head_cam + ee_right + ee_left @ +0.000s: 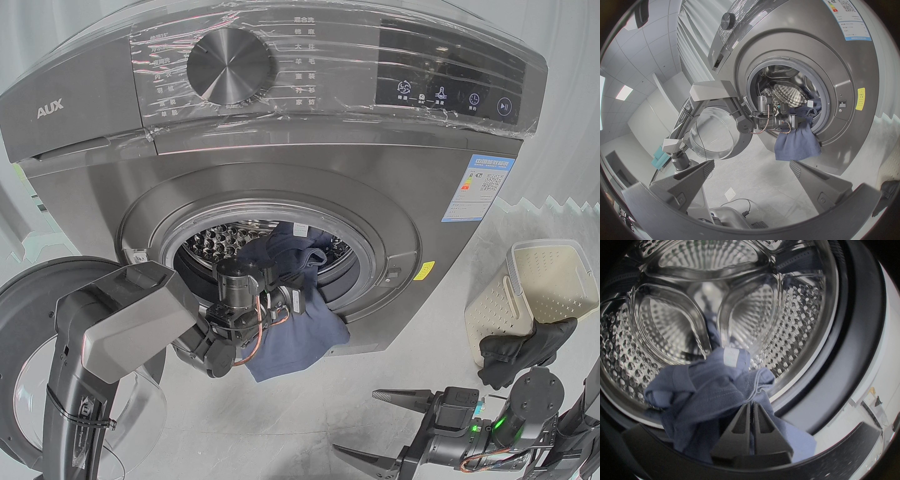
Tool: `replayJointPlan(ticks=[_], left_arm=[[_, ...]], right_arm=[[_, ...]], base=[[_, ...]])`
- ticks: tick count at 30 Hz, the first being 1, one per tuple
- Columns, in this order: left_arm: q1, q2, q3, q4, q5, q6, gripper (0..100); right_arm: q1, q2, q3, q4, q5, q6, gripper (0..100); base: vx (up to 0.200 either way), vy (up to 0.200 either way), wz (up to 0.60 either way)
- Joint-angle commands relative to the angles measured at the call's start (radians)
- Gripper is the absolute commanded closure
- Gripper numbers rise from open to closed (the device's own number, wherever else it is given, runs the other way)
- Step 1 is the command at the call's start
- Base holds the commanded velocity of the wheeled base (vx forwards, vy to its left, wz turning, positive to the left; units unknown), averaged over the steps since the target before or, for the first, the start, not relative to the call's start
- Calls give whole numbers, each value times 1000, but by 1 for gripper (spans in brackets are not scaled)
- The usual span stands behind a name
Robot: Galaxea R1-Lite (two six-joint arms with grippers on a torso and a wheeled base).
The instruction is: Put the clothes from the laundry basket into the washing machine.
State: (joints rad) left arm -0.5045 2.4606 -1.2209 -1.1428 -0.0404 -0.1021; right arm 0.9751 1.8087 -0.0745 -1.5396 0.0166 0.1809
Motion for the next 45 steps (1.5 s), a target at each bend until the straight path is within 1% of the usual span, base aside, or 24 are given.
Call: replayJointPlan(ticks=[1,6,12,20,21,22,25,26,27,28,30,35,44,45], left_arm=[[21,0,-92,-5,37,-7,100],[40,1,-193,0,76,-25,100],[61,14,-330,1,120,-33,100],[49,17,-267,-5,123,-33,100],[47,12,-255,-2,122,-33,0],[38,3,-223,5,122,-34,0],[24,-78,-88,34,100,-44,0],[15,-101,-39,55,83,-44,0],[12,-108,-26,61,77,-44,0],[-2,-135,40,87,47,-44,0],[-11,-152,96,92,24,-44,0],[-23,-126,121,80,17,-39,0],[-14,-49,93,77,20,-31,0],[-12,-48,93,77,20,-28,100]], right_arm=[[1,1,-2,-1,0,0,0],[2,1,-5,-1,0,0,0],[4,1,-8,-1,0,0,0],[5,6,-7,-1,-1,2,0],[5,6,-7,-1,-1,2,0],[5,6,-7,-1,-1,2,0],[5,6,-7,-1,-1,2,0],[5,6,-7,-2,-1,2,0],[5,8,-7,-1,0,2,0],[5,9,-7,-1,-1,2,0],[5,11,-7,-1,-1,2,0],[7,9,-7,-2,-1,2,0],[10,6,-8,-2,0,2,0],[8,4,-8,-1,0,2,0]], base=[[0,0,0],[0,0,0],[0,0,0],[0,0,0],[0,0,0],[0,0,0],[0,0,0],[0,0,0],[0,0,0],[0,0,0],[0,0,0],[0,0,0],[0,0,0],[0,0,0]])
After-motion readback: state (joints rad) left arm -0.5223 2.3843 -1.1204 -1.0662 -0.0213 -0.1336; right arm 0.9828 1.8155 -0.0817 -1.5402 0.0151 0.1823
